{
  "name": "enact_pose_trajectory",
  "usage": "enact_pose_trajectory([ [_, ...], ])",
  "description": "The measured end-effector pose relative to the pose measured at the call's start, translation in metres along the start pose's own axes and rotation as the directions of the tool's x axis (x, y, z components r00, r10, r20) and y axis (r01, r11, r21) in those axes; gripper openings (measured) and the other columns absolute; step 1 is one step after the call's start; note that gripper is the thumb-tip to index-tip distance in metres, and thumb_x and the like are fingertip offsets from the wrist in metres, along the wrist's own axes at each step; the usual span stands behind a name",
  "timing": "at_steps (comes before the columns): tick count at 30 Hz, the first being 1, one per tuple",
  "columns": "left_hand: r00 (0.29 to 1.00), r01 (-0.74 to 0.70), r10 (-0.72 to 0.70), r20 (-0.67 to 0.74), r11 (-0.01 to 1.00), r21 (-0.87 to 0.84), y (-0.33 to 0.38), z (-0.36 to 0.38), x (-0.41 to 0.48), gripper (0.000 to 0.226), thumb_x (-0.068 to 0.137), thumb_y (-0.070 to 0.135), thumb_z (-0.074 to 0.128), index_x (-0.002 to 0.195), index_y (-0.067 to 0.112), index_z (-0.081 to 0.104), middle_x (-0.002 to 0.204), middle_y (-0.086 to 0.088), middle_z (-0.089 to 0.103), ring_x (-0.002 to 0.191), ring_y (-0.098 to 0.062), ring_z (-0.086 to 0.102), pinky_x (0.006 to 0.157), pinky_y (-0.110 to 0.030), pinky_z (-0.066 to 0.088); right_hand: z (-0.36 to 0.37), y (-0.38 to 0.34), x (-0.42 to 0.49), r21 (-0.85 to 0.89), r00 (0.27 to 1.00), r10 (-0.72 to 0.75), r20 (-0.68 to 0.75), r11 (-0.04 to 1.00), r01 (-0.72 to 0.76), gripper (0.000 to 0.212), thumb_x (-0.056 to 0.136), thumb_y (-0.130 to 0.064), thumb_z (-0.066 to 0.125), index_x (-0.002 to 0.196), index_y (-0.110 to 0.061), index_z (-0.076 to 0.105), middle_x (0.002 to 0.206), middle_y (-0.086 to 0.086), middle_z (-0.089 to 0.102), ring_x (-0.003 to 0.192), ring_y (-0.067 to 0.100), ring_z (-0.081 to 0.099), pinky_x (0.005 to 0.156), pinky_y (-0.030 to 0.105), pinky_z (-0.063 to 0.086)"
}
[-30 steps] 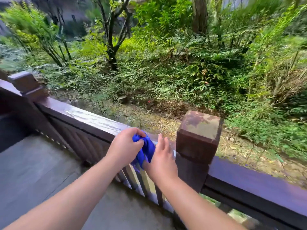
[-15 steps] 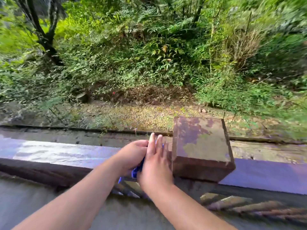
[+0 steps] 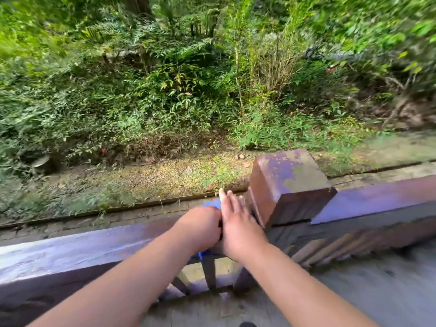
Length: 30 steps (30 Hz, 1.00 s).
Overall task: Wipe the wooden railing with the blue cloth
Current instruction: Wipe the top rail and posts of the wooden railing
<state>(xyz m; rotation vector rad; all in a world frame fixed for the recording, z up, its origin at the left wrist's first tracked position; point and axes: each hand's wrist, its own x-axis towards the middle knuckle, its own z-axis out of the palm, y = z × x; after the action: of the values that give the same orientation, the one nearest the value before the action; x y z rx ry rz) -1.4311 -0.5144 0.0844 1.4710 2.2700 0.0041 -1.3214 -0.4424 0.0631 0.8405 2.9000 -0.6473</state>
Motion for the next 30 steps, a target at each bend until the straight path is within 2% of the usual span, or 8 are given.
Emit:
enact_pose_trajectory([
  [3, 0.999, -0.009, 0.01, -0.05, 1.0, 0.023, -0.027, 0.008, -0.027, 0.035, 0.083, 0.02, 0.051, 0.113, 0.025, 0.068, 0.113, -0.005, 0.069, 0.104, -0.03, 0.064, 0.086, -0.039, 0.054, 0.008, -0.019, -0.002, -0.118, 0.998, 0.019, 0.06, 0.993, -0.012, 0.132, 0.075, -0.049, 0.085, 0.162, -0.024, -0.011, 0.173, 0.014, 0.003, 0.157, 0.04, 0.002, 0.126, 0.056, 0.01],
  [6, 0.994, 0.038, -0.037, -0.099, 0.999, 0.007, -0.064, 0.019, -0.056, 0.044, 0.086, 0.02, 0.049, 0.123, 0.036, 0.066, 0.13, 0.003, 0.064, 0.116, -0.022, 0.059, 0.096, -0.031, 0.047, 0.017, -0.039, 0.002, -0.243, 0.992, 0.03, 0.125, 0.97, 0.001, 0.139, 0.065, -0.062, 0.087, 0.163, -0.023, -0.005, 0.172, 0.013, 0.007, 0.157, 0.042, 0.002, 0.125, 0.062, 0.007],
  [15, 0.965, 0.196, -0.188, -0.186, 0.98, 0.025, -0.142, 0.019, -0.104, 0.04, 0.087, 0.027, 0.05, 0.122, 0.039, 0.066, 0.131, 0.007, 0.063, 0.117, -0.018, 0.059, 0.091, -0.029, 0.046, 0.039, -0.076, 0.009, -0.336, 0.992, 0.01, 0.124, 0.941, 0.032, 0.114, 0.077, -0.047, 0.084, 0.162, -0.027, 0.011, 0.17, 0.015, 0.015, 0.157, 0.042, 0.004, 0.125, 0.064, 0.007],
  [18, 0.977, 0.15, -0.153, -0.148, 0.988, -0.027, -0.143, 0.027, -0.113, 0.05, 0.084, 0.045, 0.054, 0.134, 0.038, 0.057, 0.143, 0.01, 0.054, 0.125, -0.017, 0.054, 0.099, -0.032, 0.047, 0.039, -0.076, 0.011, -0.303, 0.991, -0.02, 0.129, 0.951, 0.059, 0.115, 0.076, -0.051, 0.083, 0.161, -0.028, 0.009, 0.171, 0.014, 0.013, 0.157, 0.042, 0.003, 0.125, 0.063, 0.007],
  [21, 0.975, 0.086, -0.096, -0.202, 0.995, -0.056, -0.143, 0.04, -0.118, 0.049, 0.093, 0.04, 0.056, 0.141, 0.045, 0.048, 0.153, 0.018, 0.041, 0.135, -0.011, 0.045, 0.106, -0.031, 0.043, 0.034, -0.071, 0.008, -0.271, 0.993, -0.044, 0.106, 0.96, 0.071, 0.119, 0.073, -0.054, 0.083, 0.161, -0.029, 0.006, 0.172, 0.013, 0.01, 0.157, 0.041, 0.001, 0.125, 0.062, 0.007],
  [25, 0.952, -0.078, 0.054, -0.301, 0.995, -0.069, -0.102, 0.041, -0.087, 0.044, 0.098, 0.028, 0.055, 0.139, 0.043, 0.053, 0.15, 0.017, 0.046, 0.134, -0.01, 0.045, 0.104, -0.029, 0.041, 0.021, -0.055, -0.001, -0.281, 0.998, 0.01, 0.055, 0.96, 0.006, 0.123, 0.075, -0.049, 0.084, 0.162, -0.023, 0.0, 0.172, 0.015, 0.006, 0.157, 0.041, 0.0, 0.126, 0.059, 0.007],
  [28, 0.93, -0.245, 0.211, -0.3, 0.966, -0.078, -0.056, 0.038, -0.047, 0.042, 0.093, 0.017, 0.054, 0.131, 0.032, 0.062, 0.14, 0.009, 0.058, 0.125, -0.018, 0.053, 0.097, -0.034, 0.048, 0.013, -0.04, -0.011, -0.222, 0.997, 0.067, -0.031, 0.972, -0.072, 0.113, 0.086, -0.028, 0.074, 0.162, -0.018, -0.009, 0.172, 0.017, 0.002, 0.158, 0.04, 0.0, 0.128, 0.054, 0.008],
  [30, 0.919, -0.311, 0.301, -0.253, 0.95, 0.002, -0.029, 0.039, -0.021, 0.042, 0.086, 0.017, 0.056, 0.126, 0.024, 0.064, 0.129, 0.0, 0.065, 0.117, -0.024, 0.058, 0.091, -0.037, 0.051, 0.012, -0.031, -0.022, -0.177, 0.995, 0.05, -0.084, 0.982, -0.064, 0.111, 0.087, -0.019, 0.068, 0.161, -0.02, -0.016, 0.172, 0.015, -0.003, 0.158, 0.039, -0.002, 0.128, 0.051, 0.008],
])
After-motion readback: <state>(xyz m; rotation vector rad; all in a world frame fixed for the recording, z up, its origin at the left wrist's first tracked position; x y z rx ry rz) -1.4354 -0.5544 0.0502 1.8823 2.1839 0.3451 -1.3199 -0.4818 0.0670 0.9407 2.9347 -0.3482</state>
